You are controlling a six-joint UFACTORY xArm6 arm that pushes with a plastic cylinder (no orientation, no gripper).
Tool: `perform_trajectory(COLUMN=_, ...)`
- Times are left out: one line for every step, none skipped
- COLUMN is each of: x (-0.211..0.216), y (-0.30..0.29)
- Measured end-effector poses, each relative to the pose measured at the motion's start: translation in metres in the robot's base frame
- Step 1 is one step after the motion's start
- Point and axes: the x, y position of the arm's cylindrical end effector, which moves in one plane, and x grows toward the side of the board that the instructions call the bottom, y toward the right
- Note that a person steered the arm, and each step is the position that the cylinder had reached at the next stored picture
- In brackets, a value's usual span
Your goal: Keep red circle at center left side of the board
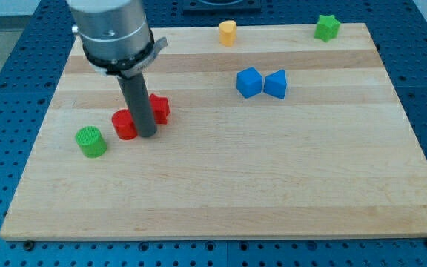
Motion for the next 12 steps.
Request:
perform_trajectory(x=-0.007, y=-0.032)
perform_trajectory(x=0.003, y=-0.047)
perform_trajectory(x=0.020, y=-0.043)
perform_trajectory(x=0.023, y=-0.038)
perform_trajectory(x=0.023, y=-0.038)
perform_trajectory(x=0.023, y=-0.043)
perform_trajectory(x=0.023, y=-0.057)
perform_trajectory(x=0.018, y=-0.068)
perform_trajectory(x=0.008, y=-0.070)
perform_trajectory(x=-0.006, y=-0.074)
perform_trajectory(x=-0.015, y=-0.073)
perform_trajectory(x=-0.025, y=-0.076)
